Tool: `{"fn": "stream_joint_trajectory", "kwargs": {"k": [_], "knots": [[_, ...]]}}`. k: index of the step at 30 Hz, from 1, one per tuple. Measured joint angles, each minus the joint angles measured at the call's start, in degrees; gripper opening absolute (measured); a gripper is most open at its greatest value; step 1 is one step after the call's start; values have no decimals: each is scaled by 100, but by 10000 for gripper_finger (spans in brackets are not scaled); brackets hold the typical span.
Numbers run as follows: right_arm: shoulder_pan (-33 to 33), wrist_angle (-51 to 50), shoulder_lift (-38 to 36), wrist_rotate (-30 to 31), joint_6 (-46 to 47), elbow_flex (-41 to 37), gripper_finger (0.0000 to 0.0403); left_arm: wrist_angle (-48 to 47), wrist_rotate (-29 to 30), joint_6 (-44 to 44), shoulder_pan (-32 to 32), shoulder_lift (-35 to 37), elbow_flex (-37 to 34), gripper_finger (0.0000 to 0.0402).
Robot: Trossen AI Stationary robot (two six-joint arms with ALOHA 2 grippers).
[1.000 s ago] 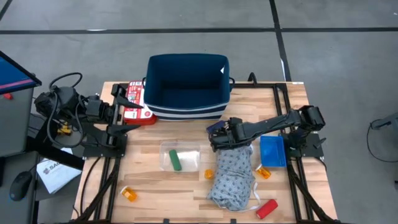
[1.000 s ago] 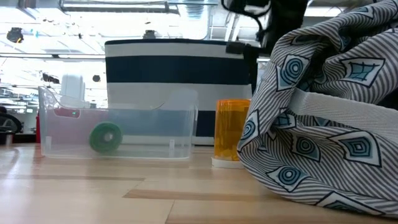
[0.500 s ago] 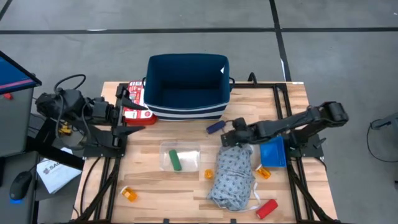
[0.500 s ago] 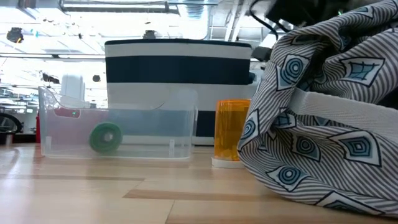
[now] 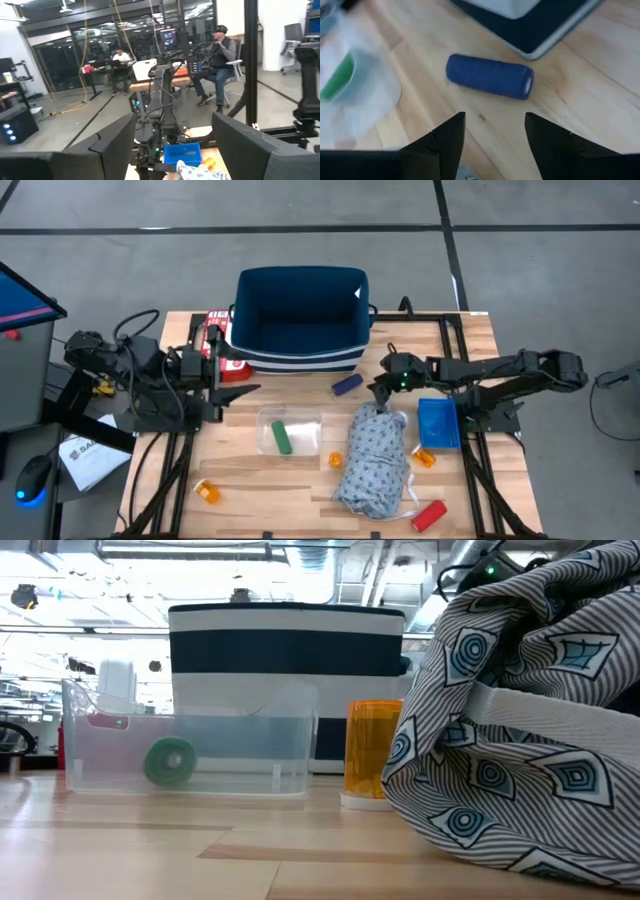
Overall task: Pick & place medical supplies in basket/bin
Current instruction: Put the blue bandage into the transparent bin
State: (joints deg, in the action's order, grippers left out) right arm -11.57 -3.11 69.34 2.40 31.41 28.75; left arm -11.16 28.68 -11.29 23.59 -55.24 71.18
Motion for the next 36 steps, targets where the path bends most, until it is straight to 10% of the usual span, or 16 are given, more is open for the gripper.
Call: {"fn": "stream_joint_trajectory", "kwargs": {"k": [16, 36], "knots": [[-290, 1083, 1102, -222, -2195, -4, 180, 247, 589, 129, -4, -77, 0, 253], [-667, 2464, 2235, -558, -2435, -9, 172, 267, 698, 583, -4, -77, 0, 253]]}}
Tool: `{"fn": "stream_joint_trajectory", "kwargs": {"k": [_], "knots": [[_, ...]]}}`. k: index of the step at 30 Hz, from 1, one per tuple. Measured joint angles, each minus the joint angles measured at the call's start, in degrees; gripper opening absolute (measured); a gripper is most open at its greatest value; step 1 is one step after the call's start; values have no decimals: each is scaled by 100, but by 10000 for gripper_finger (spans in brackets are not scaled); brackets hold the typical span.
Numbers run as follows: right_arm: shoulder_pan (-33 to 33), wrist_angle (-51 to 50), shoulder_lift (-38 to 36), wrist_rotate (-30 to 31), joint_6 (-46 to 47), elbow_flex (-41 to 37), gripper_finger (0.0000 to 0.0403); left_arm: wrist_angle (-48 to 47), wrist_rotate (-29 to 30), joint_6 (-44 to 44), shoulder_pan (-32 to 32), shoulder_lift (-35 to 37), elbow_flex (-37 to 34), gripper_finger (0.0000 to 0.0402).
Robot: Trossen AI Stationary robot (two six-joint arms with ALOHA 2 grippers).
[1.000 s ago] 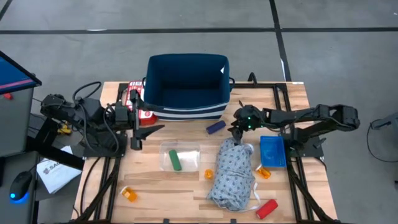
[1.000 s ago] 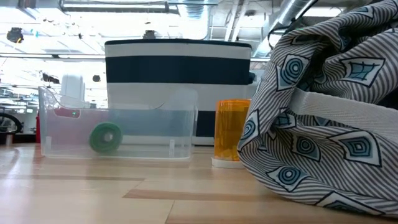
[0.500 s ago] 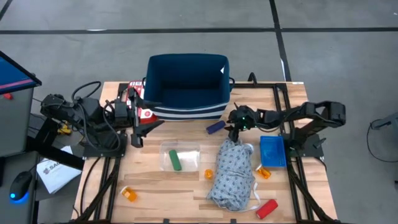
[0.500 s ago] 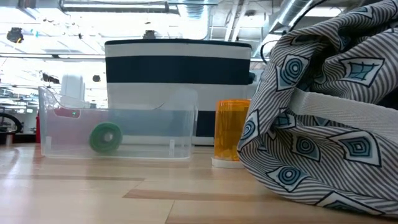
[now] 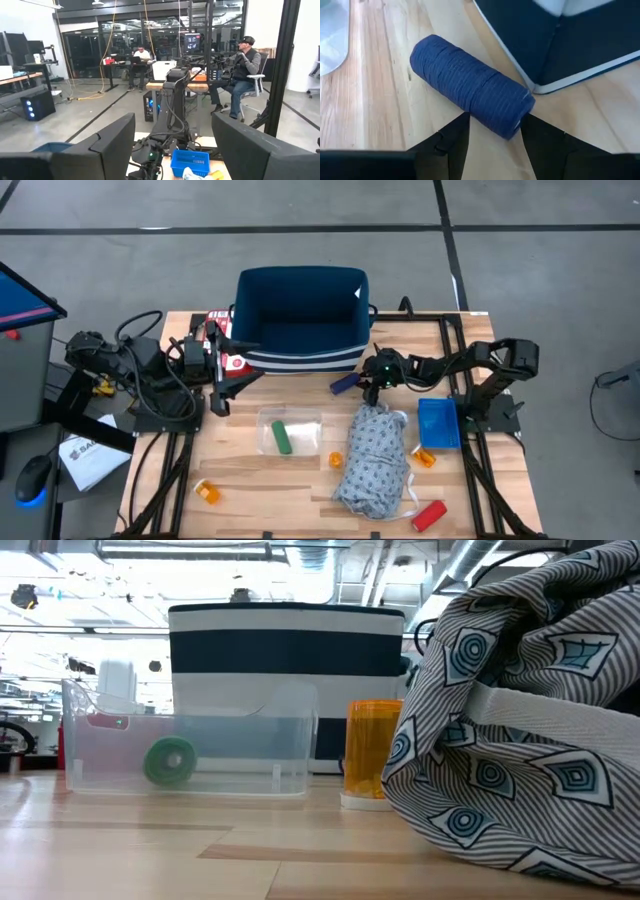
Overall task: Pick & place medical supplies in basket/bin
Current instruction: Put the blue bandage into the transparent bin
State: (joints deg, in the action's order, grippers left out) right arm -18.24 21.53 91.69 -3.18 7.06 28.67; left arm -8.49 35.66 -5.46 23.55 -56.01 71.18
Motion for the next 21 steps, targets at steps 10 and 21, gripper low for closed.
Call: {"fn": "stream_joint_trajectory", "kwargs": {"k": [10, 21], "knots": [[2, 192, 305, -279, -17, 9, 88, -2, 64, 45, 0, 0, 2, 253], [88, 161, 288, -433, 394, 11, 7, -2, 89, 45, 0, 0, 2, 253]]}}
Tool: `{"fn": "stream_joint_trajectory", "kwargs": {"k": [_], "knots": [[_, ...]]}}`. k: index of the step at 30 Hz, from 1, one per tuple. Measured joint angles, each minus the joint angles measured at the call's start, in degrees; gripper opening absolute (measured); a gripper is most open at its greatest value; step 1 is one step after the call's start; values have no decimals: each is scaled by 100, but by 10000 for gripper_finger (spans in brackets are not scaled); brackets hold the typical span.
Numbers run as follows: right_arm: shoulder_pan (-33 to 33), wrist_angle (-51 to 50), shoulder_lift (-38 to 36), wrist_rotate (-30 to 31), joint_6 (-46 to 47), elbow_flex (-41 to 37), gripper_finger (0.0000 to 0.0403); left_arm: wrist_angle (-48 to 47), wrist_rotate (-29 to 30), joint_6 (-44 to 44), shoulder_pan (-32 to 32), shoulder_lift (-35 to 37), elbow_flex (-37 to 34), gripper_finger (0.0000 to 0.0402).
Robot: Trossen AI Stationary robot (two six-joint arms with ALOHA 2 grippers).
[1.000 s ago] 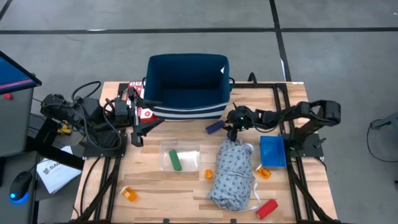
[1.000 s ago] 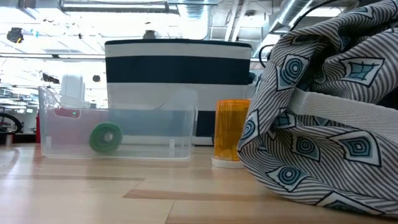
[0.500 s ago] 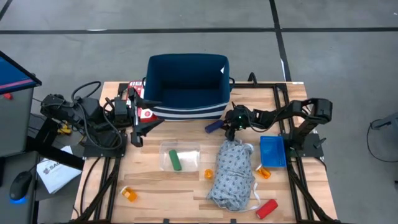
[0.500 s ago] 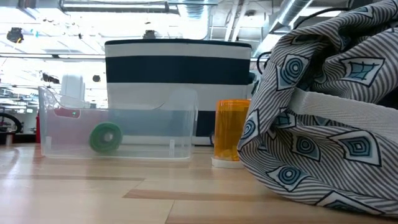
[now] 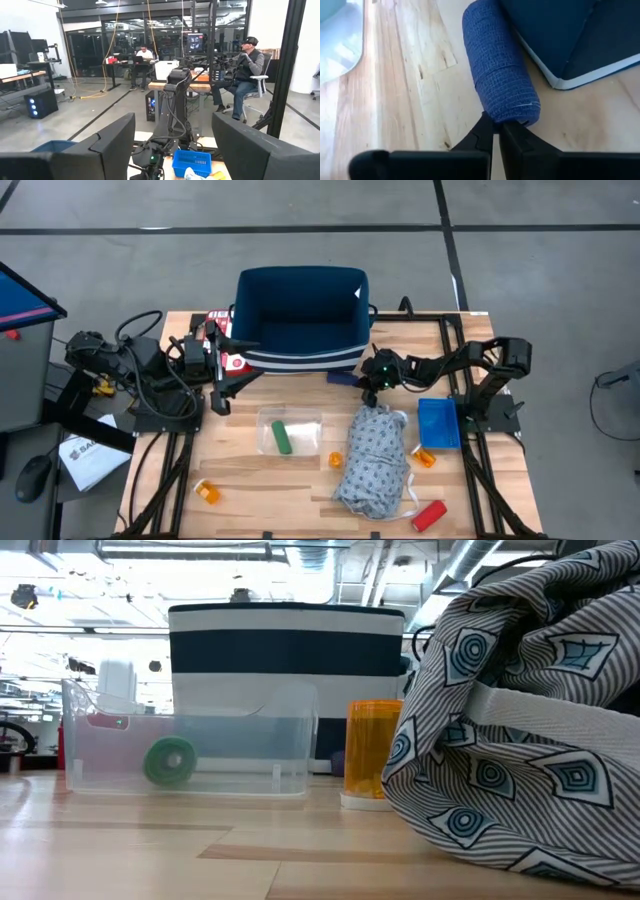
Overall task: Pick & place medical supplies in basket/bin
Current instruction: Put the blue bandage into the transparent bin
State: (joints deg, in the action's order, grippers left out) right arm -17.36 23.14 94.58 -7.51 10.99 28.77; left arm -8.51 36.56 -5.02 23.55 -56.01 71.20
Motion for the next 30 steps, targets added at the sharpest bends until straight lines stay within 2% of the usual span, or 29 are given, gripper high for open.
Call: {"fn": "stream_joint_trajectory", "kwargs": {"k": [5, 11, 15, 19, 23, 30], "knots": [[337, -425, -390, -6, 348, -17, 4, -4, -4, -2, 1, 0, 0, 253], [892, -1231, -1352, 521, 830, -16, 2, -30, -6, -58, 15, 2, 0, 253], [1327, -1640, -2173, 904, 1511, -15, 1, -33, -7, -232, 15, 17, 0, 253], [1926, -2119, -2888, 1458, 2353, 120, 1, -67, -9, -316, 15, 62, 0, 253], [2612, -2474, -3284, 2244, 3056, 521, 1, -71, -11, -499, 15, 124, 2, 253], [3695, -3214, -2998, 3517, 4337, 1550, 0, -72, -13, -562, 15, 251, 2, 253]]}}
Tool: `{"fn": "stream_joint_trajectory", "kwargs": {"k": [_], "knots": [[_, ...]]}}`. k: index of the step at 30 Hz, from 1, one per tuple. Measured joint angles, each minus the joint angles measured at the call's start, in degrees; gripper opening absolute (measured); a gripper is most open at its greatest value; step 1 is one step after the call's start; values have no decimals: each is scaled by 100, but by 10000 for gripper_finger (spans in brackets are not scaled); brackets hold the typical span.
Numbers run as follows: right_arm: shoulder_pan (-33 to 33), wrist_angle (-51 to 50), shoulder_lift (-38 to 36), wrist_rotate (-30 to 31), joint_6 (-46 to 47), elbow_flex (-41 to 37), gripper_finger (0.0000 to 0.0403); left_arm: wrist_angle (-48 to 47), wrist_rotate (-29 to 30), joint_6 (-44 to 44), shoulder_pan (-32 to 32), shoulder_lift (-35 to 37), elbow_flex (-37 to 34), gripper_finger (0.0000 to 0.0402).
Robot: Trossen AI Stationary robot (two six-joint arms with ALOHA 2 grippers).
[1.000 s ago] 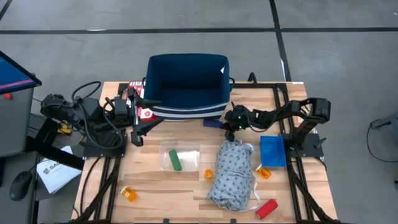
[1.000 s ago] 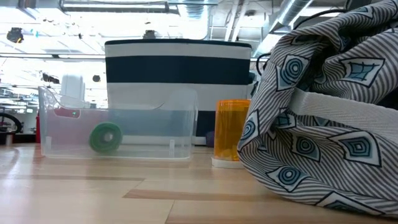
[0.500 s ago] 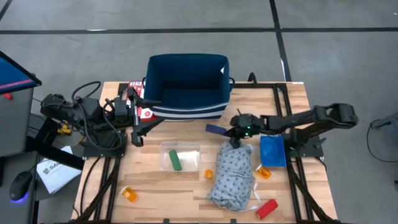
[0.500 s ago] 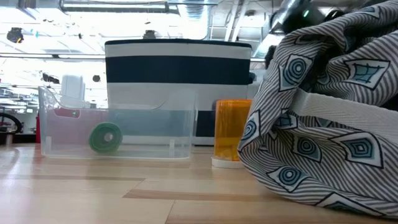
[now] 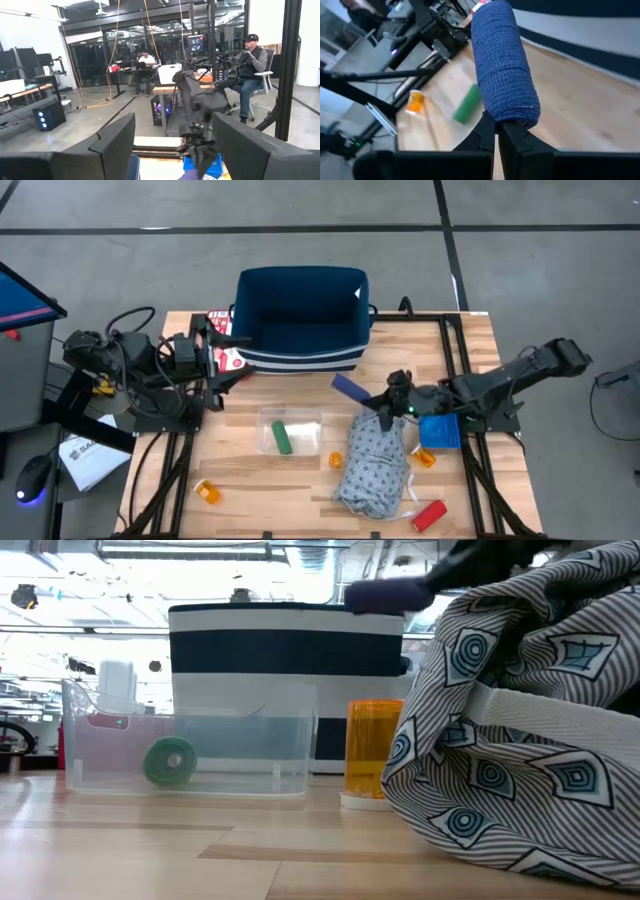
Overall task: Pick & place medical supplies in basket/bin
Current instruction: Put the blue bandage into the transparent bin
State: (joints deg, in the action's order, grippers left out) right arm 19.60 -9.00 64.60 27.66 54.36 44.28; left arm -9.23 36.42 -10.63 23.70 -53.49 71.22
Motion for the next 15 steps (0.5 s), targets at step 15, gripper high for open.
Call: {"fn": "stream_joint_trajectory", "kwargs": {"k": [15], "knots": [[999, -356, 2815, 1029, 2971, 2412, 0, -584, -133, 46, 119, 186, -2, 253]]}}
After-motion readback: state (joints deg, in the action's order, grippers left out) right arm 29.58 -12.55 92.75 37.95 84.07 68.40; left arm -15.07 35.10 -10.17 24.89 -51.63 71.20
